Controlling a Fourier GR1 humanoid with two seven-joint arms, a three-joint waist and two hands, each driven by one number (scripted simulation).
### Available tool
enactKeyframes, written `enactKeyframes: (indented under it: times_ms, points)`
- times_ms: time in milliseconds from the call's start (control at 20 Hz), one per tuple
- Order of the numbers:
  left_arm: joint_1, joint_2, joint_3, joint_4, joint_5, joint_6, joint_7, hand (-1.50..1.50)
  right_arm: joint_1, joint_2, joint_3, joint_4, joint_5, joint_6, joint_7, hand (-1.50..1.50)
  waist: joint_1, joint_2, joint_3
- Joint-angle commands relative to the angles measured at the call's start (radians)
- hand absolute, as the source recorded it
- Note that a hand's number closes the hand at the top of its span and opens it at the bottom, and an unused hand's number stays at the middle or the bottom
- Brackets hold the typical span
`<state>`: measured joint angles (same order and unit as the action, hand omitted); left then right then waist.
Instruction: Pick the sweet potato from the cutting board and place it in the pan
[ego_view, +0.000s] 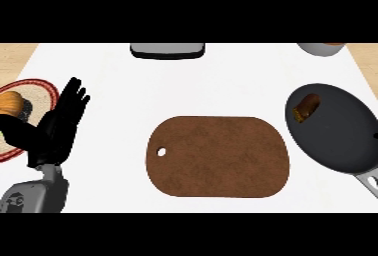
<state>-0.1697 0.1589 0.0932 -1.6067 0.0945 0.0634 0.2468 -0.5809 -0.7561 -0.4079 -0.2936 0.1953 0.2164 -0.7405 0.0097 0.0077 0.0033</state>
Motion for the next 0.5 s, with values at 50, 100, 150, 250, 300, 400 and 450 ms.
enactKeyframes:
  times_ms: [50, 100, 150, 250, 300, 400, 450]
  points:
    - [0.0, 0.005, 0.009, -0.021, 0.012, -0.003, 0.018, 0.0, 0.088, -0.084, -0.078, 0.065, -0.089, 0.233, -0.122, -1.5, 0.0, -0.002, 0.0]
    - [0.004, -0.016, -0.001, -0.004, 0.002, 0.006, -0.009, 0.0, 0.125, -0.134, -0.085, 0.079, -0.099, 0.332, -0.144, -1.5, -0.008, -0.001, 0.001]
    - [0.002, 0.015, 0.022, -0.023, 0.026, -0.016, 0.011, 0.0, 0.136, -0.16, -0.093, 0.088, -0.107, 0.372, -0.149, -1.5, -0.003, -0.001, 0.002]
    - [-0.002, -0.006, 0.006, -0.023, 0.015, 0.0, 0.013, 0.0, 0.166, -0.187, -0.093, 0.084, -0.119, 0.466, -0.162, -1.5, -0.008, -0.002, 0.003]
    - [0.002, -0.03, -0.005, 0.055, -0.003, -0.001, -0.056, 0.0, 0.169, -0.148, -0.085, 0.069, -0.114, 0.438, -0.192, -1.5, -0.009, 0.002, 0.002]
    - [0.019, -0.02, -0.007, 0.01, 0.0, -0.005, -0.028, 0.0, 0.22, -0.167, -0.089, 0.06, -0.121, 0.447, -0.228, -1.5, -0.006, -0.001, 0.003]
    - [-0.015, -0.015, 0.007, 0.046, -0.001, 0.004, -0.024, 0.0, 0.216, -0.172, -0.091, 0.057, -0.126, 0.454, -0.219, -1.5, -0.009, 0.001, 0.003]
